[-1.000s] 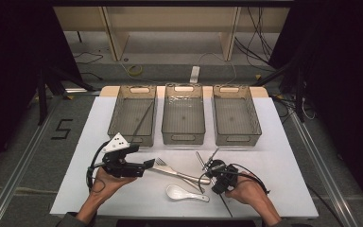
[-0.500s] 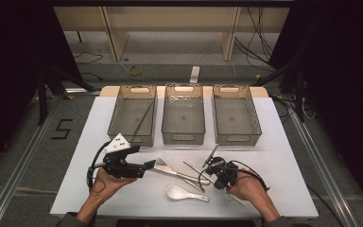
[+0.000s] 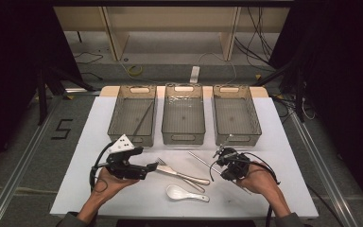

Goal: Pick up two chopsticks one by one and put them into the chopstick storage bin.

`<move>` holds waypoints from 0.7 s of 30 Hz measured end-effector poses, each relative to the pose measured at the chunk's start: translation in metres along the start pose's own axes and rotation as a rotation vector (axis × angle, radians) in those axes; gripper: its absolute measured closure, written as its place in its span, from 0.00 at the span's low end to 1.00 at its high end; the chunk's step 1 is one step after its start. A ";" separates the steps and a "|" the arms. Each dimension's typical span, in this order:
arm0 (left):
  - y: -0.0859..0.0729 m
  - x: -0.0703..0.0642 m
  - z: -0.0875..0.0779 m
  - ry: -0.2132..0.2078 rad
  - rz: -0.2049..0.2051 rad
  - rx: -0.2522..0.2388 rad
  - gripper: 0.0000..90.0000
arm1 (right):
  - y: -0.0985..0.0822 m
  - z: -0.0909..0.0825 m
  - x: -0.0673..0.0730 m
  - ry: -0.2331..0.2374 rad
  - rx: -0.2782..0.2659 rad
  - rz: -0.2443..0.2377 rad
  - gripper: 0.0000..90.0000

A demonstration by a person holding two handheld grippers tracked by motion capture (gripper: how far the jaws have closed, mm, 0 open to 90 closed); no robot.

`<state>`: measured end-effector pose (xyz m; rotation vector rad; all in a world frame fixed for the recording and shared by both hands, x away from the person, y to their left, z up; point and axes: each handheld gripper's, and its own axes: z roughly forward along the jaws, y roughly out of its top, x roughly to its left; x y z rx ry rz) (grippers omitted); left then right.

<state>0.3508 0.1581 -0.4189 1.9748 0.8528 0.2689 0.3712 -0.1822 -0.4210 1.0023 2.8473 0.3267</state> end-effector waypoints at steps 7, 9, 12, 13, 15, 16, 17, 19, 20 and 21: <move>0.003 -0.005 0.014 -0.034 0.050 0.053 0.18 | 0.002 -0.021 0.006 0.004 -0.052 -0.058 0.97; 0.004 -0.006 0.021 -0.045 0.066 0.072 0.18 | 0.005 -0.023 0.012 0.012 -0.054 -0.088 0.97; 0.006 -0.011 0.026 -0.060 0.113 0.093 0.18 | 0.011 -0.025 0.025 0.016 -0.057 -0.142 0.97; 0.007 -0.012 0.028 -0.065 0.127 0.096 0.18 | 0.012 -0.026 0.029 0.021 -0.061 -0.167 0.97; 0.007 -0.014 0.029 -0.081 0.143 0.107 0.19 | 0.016 -0.026 0.036 0.029 -0.064 -0.210 0.97; 0.008 -0.015 0.030 -0.089 0.150 0.120 0.19 | 0.017 -0.026 0.040 0.030 -0.065 -0.224 0.97; 0.008 -0.016 0.031 -0.095 0.159 0.136 0.19 | 0.019 -0.027 0.043 0.033 -0.064 -0.237 0.97; 0.008 -0.018 0.033 -0.108 0.175 0.160 0.19 | 0.020 -0.027 0.050 0.036 -0.060 -0.262 0.97; 0.007 -0.019 0.034 -0.108 0.185 0.167 0.20 | 0.021 -0.027 0.053 0.041 -0.061 -0.271 0.97; 0.007 -0.022 0.035 -0.107 0.218 0.190 0.21 | 0.021 -0.027 0.055 0.041 -0.060 -0.281 0.97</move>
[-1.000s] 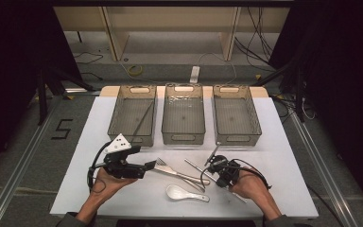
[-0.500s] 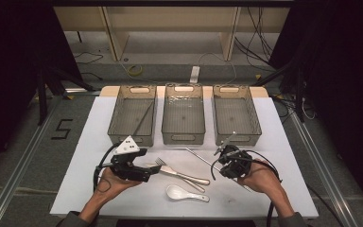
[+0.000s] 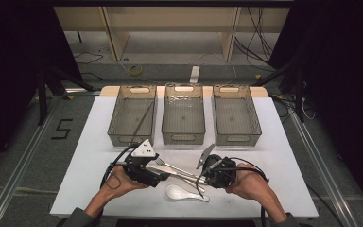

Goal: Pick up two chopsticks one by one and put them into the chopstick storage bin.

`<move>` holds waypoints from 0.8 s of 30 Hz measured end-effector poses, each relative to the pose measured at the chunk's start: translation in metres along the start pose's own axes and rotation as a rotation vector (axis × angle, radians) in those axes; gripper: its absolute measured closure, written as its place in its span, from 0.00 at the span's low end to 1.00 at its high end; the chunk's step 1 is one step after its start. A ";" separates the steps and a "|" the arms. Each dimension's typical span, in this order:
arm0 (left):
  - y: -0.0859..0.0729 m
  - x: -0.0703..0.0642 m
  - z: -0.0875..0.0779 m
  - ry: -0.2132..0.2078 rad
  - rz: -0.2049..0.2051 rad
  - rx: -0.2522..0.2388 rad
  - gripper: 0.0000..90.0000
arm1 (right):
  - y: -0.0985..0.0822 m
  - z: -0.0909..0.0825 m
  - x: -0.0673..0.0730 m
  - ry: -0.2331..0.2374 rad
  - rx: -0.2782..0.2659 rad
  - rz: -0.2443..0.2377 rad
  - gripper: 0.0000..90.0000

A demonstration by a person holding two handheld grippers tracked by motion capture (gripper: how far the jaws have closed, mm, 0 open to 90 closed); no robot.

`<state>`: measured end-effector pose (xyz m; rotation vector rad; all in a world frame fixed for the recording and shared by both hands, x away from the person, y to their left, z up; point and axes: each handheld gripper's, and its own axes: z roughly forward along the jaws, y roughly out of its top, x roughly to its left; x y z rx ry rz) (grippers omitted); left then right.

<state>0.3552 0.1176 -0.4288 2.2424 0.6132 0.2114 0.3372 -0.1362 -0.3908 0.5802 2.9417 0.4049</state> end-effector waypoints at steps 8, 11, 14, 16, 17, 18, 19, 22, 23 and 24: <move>0.003 -0.014 0.009 -0.039 0.117 0.097 0.31 | 0.007 0.002 0.011 0.012 0.011 -0.057 0.97; 0.004 -0.017 0.010 -0.065 0.134 0.107 0.36 | 0.009 0.003 0.014 0.016 0.013 -0.070 0.97; 0.004 -0.020 0.011 -0.076 0.142 0.120 0.39 | 0.010 0.003 0.017 0.029 0.022 -0.087 0.97; 0.004 -0.021 0.013 -0.082 0.160 0.133 0.41 | 0.011 0.003 0.018 0.030 0.017 -0.099 0.97; 0.004 -0.021 0.013 -0.084 0.163 0.136 0.43 | 0.012 0.002 0.019 0.036 0.017 -0.104 0.97; 0.004 -0.022 0.013 -0.087 0.171 0.142 0.44 | 0.013 0.002 0.020 0.038 0.019 -0.103 0.97; 0.003 -0.022 0.014 -0.089 0.174 0.143 0.45 | 0.013 0.002 0.020 0.039 0.023 -0.124 0.97; 0.003 -0.024 0.015 -0.103 0.192 0.163 0.52 | 0.014 0.001 0.023 0.037 0.017 -0.127 0.97; 0.002 -0.025 0.015 -0.108 0.200 0.170 0.56 | 0.014 0.001 0.023 0.037 0.011 -0.133 0.97; 0.002 -0.025 0.016 -0.111 0.207 0.177 0.58 | 0.014 0.001 0.024 0.038 0.003 -0.139 0.97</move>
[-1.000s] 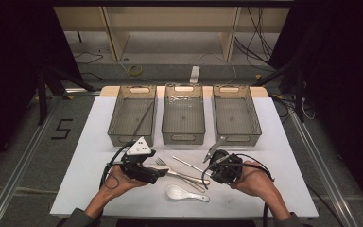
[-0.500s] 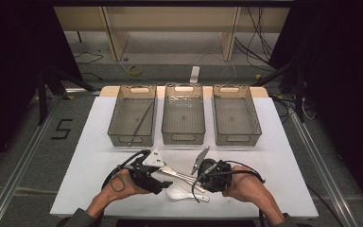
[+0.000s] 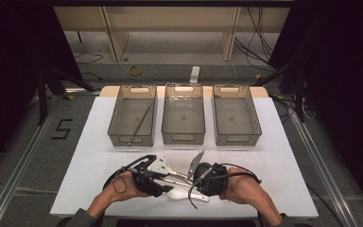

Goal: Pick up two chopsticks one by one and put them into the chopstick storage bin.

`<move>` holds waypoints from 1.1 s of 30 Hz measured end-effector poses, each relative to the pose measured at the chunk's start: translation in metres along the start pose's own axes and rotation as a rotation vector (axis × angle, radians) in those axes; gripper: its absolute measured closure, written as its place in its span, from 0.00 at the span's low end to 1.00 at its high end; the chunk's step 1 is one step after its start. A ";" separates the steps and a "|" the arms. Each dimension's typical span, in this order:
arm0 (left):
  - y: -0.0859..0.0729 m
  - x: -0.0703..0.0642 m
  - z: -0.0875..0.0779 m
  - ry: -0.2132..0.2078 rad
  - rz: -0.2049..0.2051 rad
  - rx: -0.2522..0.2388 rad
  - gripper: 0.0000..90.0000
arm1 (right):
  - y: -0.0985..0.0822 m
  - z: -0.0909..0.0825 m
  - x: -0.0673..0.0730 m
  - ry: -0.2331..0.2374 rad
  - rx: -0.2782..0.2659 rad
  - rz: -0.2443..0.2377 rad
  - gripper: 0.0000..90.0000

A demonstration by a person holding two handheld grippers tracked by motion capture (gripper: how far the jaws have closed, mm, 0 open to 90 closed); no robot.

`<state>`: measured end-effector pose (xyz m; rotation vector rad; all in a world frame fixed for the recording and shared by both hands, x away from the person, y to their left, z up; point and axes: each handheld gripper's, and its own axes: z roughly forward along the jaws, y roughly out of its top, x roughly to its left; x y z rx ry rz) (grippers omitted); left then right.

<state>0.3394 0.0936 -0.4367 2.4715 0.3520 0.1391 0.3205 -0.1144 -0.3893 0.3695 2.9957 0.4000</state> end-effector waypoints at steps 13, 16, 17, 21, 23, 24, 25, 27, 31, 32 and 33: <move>0.000 -0.008 -0.001 -0.061 0.112 0.049 0.85 | -0.002 -0.003 0.003 0.015 0.000 -0.074 0.96; 0.000 -0.010 -0.001 -0.078 0.142 0.048 0.88 | -0.003 -0.002 0.002 0.009 0.007 -0.084 0.95; 0.000 -0.012 -0.001 -0.098 0.148 0.047 0.89 | -0.004 -0.002 0.001 0.007 0.000 -0.086 0.94; 0.002 -0.012 -0.004 -0.104 0.140 0.025 0.93 | -0.008 -0.006 -0.007 -0.014 -0.031 -0.051 0.87; 0.000 -0.008 -0.008 -0.081 0.124 0.011 0.93 | -0.009 -0.010 -0.011 -0.027 -0.061 -0.007 0.71; -0.001 -0.004 -0.010 -0.068 0.104 0.002 0.93 | -0.010 -0.013 -0.013 -0.030 -0.073 0.004 0.63; -0.003 -0.001 -0.012 -0.061 0.087 0.000 0.93 | -0.011 -0.015 -0.015 -0.035 -0.096 0.015 0.60; -0.006 0.005 -0.015 -0.012 0.047 -0.016 0.93 | -0.012 -0.020 -0.017 -0.043 -0.136 0.060 0.54; -0.010 0.015 -0.024 0.070 -0.036 -0.051 0.93 | -0.014 -0.026 -0.020 -0.062 -0.222 0.115 0.47; -0.011 0.017 -0.025 0.087 -0.057 -0.059 0.93 | -0.015 -0.026 -0.021 -0.069 -0.241 0.129 0.46; -0.012 0.020 -0.027 0.102 -0.082 -0.068 0.93 | -0.015 -0.027 -0.022 -0.069 -0.254 0.133 0.44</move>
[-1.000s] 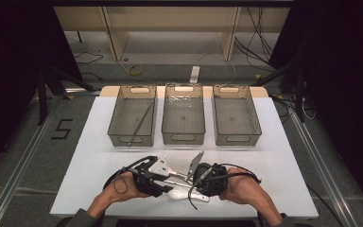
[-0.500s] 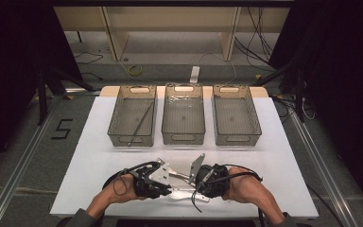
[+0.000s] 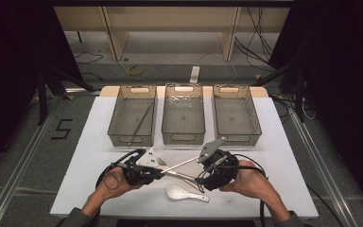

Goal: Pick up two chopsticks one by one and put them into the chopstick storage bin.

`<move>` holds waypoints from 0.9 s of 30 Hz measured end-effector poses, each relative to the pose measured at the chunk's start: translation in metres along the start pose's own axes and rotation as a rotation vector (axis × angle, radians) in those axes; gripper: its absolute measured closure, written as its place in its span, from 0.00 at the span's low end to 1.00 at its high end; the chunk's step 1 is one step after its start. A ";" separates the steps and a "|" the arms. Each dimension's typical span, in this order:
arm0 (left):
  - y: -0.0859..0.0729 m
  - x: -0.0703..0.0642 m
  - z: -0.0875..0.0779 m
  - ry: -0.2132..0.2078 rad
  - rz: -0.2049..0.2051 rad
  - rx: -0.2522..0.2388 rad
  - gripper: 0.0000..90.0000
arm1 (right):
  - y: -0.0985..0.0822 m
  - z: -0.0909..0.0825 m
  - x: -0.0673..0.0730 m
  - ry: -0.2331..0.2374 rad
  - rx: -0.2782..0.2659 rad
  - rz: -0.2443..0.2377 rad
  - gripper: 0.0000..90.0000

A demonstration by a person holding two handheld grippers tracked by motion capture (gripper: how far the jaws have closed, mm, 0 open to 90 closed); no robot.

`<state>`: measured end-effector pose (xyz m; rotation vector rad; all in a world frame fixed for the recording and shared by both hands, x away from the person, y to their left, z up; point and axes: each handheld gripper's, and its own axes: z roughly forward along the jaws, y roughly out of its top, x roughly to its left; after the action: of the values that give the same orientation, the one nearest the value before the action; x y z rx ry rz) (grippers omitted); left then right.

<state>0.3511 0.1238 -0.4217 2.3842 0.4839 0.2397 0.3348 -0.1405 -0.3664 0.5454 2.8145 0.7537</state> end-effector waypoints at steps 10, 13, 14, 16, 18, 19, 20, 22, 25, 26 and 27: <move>-0.007 0.018 -0.011 0.119 -0.176 -0.037 0.93 | -0.006 0.014 -0.002 -0.028 -0.030 0.059 0.36; -0.011 0.024 -0.015 0.145 -0.223 -0.064 0.93 | -0.008 0.017 -0.002 -0.020 -0.041 0.080 0.34; -0.012 0.026 -0.017 0.155 -0.232 -0.072 0.93 | -0.008 0.018 -0.002 -0.018 -0.053 0.086 0.33; -0.014 0.030 -0.021 0.177 -0.260 -0.086 0.93 | -0.009 0.020 -0.002 -0.014 -0.061 0.099 0.32; -0.017 0.033 -0.024 0.189 -0.292 -0.104 0.93 | -0.010 0.023 -0.001 -0.017 -0.067 0.103 0.31; -0.018 0.035 -0.025 0.192 -0.301 -0.106 0.93 | -0.010 0.024 0.000 -0.021 -0.077 0.111 0.31; -0.019 0.037 -0.027 0.197 -0.313 -0.109 0.93 | -0.011 0.026 0.000 -0.023 -0.088 0.115 0.31; -0.020 0.039 -0.029 0.203 -0.333 -0.118 0.93 | -0.013 0.028 0.001 -0.016 -0.103 0.121 0.31; -0.021 0.042 -0.032 0.218 -0.355 -0.123 0.93 | -0.015 0.033 0.002 -0.008 -0.115 0.130 0.31; -0.022 0.043 -0.033 0.221 -0.364 -0.125 0.93 | -0.017 0.034 0.002 -0.007 -0.119 0.135 0.31; -0.022 0.044 -0.033 0.224 -0.373 -0.131 0.93 | -0.018 0.036 0.002 -0.003 -0.124 0.138 0.31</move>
<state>0.3751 0.1766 -0.4097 2.1014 0.9736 0.3573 0.3363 -0.1382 -0.4067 0.7241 2.7264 0.9446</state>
